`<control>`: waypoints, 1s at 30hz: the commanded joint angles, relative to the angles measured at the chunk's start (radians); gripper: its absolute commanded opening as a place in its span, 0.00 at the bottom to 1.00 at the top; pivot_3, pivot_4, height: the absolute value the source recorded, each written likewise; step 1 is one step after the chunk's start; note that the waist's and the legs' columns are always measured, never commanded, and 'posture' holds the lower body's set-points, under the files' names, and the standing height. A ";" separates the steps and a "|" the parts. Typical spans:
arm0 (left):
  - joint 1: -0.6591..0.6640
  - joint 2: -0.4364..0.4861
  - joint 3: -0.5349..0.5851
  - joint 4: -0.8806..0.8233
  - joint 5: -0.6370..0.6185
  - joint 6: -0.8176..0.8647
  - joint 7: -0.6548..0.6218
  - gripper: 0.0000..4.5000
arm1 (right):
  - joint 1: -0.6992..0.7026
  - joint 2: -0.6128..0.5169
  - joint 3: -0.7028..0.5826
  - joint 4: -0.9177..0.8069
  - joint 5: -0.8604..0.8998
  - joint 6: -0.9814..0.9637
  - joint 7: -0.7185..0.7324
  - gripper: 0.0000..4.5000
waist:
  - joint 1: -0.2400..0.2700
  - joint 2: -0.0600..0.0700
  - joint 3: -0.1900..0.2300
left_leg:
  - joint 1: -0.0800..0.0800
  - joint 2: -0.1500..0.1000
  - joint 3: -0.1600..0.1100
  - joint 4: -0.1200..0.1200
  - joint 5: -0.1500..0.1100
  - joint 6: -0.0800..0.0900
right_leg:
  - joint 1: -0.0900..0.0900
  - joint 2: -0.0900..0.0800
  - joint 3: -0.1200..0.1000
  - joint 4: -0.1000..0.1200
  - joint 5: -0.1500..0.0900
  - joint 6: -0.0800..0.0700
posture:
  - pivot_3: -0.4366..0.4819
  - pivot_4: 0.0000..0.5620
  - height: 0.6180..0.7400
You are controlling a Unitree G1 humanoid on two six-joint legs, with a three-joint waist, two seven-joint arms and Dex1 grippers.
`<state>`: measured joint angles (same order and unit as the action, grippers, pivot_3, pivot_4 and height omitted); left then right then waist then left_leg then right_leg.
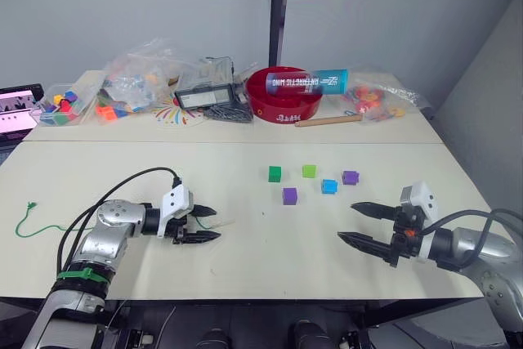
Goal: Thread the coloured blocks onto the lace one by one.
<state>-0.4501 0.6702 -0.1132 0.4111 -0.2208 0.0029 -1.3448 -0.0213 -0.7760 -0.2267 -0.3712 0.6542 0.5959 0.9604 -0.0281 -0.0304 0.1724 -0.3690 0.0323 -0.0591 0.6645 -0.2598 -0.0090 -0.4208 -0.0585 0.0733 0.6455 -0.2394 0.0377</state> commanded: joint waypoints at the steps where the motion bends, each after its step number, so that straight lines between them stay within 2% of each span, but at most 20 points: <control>1: 0.013 0.001 -0.047 0.031 0.032 0.003 -0.048 0.39 | 0.006 0.001 -0.040 -0.044 0.036 0.001 -0.010 1.00 | 0.000 0.000 0.000 | 0.000 0.000 0.000 0.000 0.000 0.000 | 0.000 0.000 0.000 0.000 0.000 0.000 | 0.48 0.27 0.92; 6: 0.005 0.003 -0.053 0.041 0.037 0.003 -0.054 0.01 | 0.005 0.001 -0.041 -0.048 0.042 0.002 -0.023 1.00 | -0.001 0.000 0.000 | 0.000 0.000 0.000 0.000 0.000 0.000 | 0.000 0.000 0.000 0.000 0.000 0.000 | 0.48 0.27 0.92; 13: -0.038 0.001 -0.044 0.086 0.046 -0.024 -0.050 0.01 | -0.004 0.002 -0.033 -0.044 0.046 0.000 -0.035 1.00 | 0.001 0.001 -0.001 | 0.000 0.000 0.000 0.000 0.000 0.000 | 0.000 0.000 0.000 0.000 0.000 0.000 | 0.48 0.27 0.92; 18: -0.055 0.004 -0.010 0.031 0.007 -0.005 -0.056 0.01 | -0.014 0.017 -0.022 -0.026 0.021 -0.009 -0.071 1.00 | 0.001 0.001 -0.001 | 0.000 0.000 0.000 0.000 0.000 0.000 | 0.000 0.000 0.000 0.000 0.000 0.000 | 0.48 0.27 0.92; 28: 0.004 0.056 0.048 -0.187 -0.072 0.119 -0.050 0.01 | -0.091 0.191 -0.002 0.056 -0.150 -0.075 -0.365 1.00 | -0.009 0.001 0.000 | -0.001 0.001 0.000 0.000 0.000 0.000 | -0.002 0.001 0.000 0.001 0.000 0.000 | 0.48 0.27 0.92; 30: 0.032 0.072 0.055 -0.242 -0.088 0.142 -0.047 0.01 | -0.123 0.274 0.031 0.089 -0.236 -0.098 -0.500 1.00 | -0.013 0.000 0.000 | -0.001 0.000 -0.001 0.000 0.000 0.000 | -0.002 0.000 0.000 0.001 0.000 0.000 | 0.48 0.27 0.92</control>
<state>-0.4229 0.7266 -0.0804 0.2277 -0.2807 0.1264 -1.3918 -0.1168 -0.5402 -0.2057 -0.2904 0.4733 0.5380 0.5566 -0.0413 -0.0299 0.1720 -0.3696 0.0331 -0.0596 0.6645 -0.2599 -0.0088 -0.4226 -0.0578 0.0734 0.6464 -0.2394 0.0376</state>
